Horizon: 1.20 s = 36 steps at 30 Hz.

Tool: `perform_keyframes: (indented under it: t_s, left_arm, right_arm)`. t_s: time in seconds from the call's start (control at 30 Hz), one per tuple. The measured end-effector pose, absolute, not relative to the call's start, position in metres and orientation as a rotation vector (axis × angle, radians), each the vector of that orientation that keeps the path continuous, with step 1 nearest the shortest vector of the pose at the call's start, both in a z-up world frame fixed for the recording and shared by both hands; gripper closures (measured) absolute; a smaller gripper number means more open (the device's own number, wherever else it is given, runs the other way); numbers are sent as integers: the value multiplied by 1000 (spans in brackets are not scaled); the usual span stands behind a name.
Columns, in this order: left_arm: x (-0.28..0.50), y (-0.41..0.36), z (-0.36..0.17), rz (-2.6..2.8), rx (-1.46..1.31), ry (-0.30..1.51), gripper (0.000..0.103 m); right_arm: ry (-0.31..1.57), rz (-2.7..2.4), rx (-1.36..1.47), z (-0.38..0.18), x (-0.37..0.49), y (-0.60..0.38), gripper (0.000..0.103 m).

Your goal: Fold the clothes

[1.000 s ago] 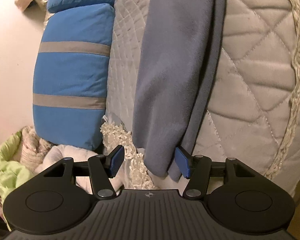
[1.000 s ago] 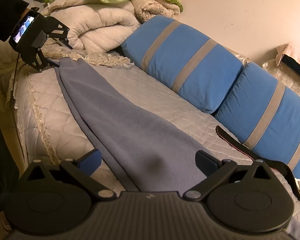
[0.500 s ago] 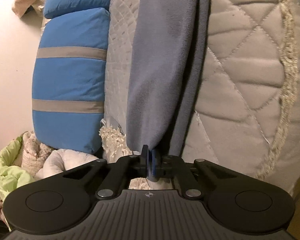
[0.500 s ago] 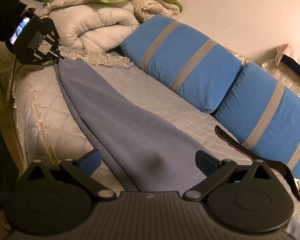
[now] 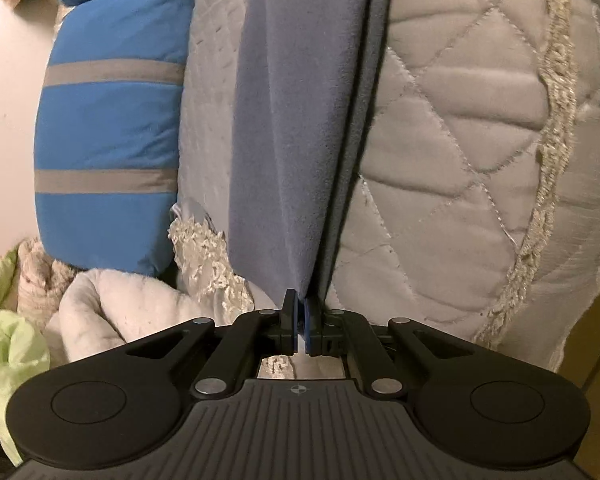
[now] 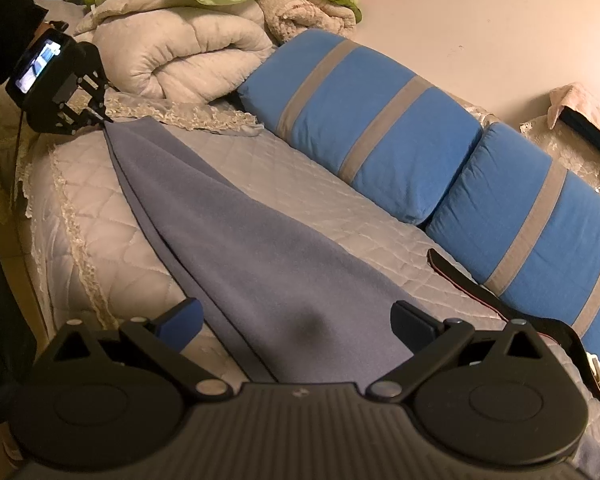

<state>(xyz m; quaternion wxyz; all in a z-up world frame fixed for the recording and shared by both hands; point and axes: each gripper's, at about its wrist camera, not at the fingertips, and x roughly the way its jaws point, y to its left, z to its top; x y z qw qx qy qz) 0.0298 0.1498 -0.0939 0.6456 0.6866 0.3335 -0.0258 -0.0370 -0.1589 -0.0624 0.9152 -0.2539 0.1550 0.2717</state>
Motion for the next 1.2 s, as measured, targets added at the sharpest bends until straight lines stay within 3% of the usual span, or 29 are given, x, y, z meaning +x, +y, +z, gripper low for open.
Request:
perform_keyframes:
  t_s: [0.17,0.2,0.23,0.3,0.33,0.53,0.7,0.83,1.17,1.2]
  left_arm:
    - [33,158,-81,18,1531,815,94]
    - [33,161,-77,36,1506,827,78]
    - [34,163,-71,53,1469,834,56]
    - [34,168,-57,68,1365,843,36]
    - [36,171,-48,75,1296,858,34]
    - [51,205,3,173,769,935,34]
    - [57,229,38,214,396,871,34]
    - [68,218,45,135,355,805,34]
    - [127,240,11,56,94,850,34]
    - [131,246,7,44,47,860,40]
  right_arm:
    - [313,566,-519,-61,-38,-160,0]
    - [310,567,-517,-60,-39,-160,0]
    - [309,568,-516,-60,-39,-161,0]
    - [307,567,-513,-59,-39,-161,0]
    - [306,566,-513,-59,-39,-161,0]
    - [296,566,-507,-57,-42,-162,0]
    - [303,567,-513,-58,-42,-161,0]
    - [315,564,-513,-60,-40,-160,0]
    - [352,547,-507,-66,-33,-163,0]
    - [354,547,-506,-66,-32,-163,0]
